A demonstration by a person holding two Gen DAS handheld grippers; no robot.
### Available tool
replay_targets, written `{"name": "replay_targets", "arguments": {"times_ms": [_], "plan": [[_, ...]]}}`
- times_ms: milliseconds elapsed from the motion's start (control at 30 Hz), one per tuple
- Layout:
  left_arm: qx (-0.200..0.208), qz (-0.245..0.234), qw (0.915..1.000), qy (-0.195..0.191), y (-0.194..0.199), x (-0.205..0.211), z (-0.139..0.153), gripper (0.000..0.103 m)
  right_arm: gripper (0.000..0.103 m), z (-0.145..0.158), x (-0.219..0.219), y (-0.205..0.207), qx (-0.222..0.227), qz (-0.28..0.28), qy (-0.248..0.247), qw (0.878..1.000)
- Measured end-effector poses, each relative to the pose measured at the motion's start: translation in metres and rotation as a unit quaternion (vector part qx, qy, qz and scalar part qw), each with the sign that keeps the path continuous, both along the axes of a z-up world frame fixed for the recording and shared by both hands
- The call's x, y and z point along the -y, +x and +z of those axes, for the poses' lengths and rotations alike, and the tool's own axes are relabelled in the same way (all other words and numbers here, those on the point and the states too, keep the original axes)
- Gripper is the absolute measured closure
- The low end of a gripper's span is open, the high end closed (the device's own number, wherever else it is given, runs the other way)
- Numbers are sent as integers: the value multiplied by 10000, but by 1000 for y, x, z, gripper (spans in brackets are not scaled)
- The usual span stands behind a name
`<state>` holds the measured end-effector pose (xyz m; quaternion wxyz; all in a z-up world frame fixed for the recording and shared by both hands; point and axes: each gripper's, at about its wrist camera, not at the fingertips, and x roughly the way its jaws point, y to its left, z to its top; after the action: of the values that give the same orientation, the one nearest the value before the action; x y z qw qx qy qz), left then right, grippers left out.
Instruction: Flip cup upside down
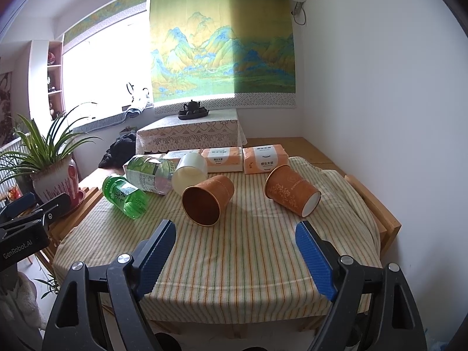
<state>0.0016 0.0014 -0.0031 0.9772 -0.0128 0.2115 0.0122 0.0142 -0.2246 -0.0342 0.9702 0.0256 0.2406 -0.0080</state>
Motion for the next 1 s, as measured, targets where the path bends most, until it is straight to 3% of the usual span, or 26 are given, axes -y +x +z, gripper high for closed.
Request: {"name": "replay_targets", "arguments": {"times_ms": [1000], "plan": [[-41,-44,10000,1,2,2,-4,1,22,-2,-4,2,-63,-9,-13,10000]]}}
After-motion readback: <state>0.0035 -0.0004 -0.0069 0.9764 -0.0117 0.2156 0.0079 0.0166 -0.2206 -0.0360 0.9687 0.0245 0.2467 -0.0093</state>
